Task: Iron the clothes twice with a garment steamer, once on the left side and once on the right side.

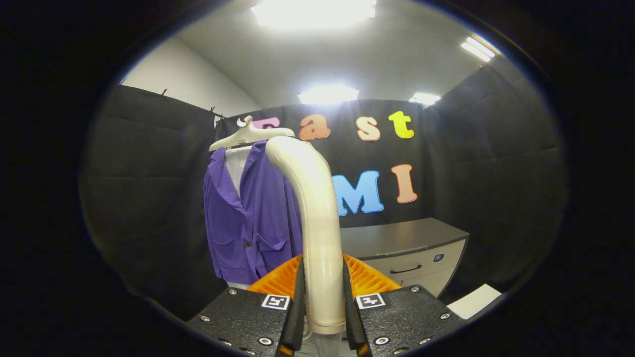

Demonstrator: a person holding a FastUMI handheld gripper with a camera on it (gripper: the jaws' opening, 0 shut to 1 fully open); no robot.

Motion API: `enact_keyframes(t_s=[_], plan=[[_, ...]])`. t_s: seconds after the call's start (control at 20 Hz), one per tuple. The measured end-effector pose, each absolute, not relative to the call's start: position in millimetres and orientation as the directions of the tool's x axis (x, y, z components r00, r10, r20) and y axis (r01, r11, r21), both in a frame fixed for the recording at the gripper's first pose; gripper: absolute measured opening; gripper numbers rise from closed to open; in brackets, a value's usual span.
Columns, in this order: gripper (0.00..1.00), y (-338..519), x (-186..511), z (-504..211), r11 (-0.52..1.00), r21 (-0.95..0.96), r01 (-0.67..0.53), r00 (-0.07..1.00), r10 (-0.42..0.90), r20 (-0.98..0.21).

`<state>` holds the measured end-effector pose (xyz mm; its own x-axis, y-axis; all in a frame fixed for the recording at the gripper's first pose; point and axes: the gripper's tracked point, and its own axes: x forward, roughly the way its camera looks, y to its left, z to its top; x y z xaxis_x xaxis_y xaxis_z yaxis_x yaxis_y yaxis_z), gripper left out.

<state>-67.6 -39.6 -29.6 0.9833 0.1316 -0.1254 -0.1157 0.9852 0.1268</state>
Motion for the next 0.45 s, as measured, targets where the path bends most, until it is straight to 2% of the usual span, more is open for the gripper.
enact_keyframes(t_s=[0.45], plan=[[0.34,-39.0,-70.3,-37.0,0.981,0.137,-0.136,0.978,0.155,-0.143]])
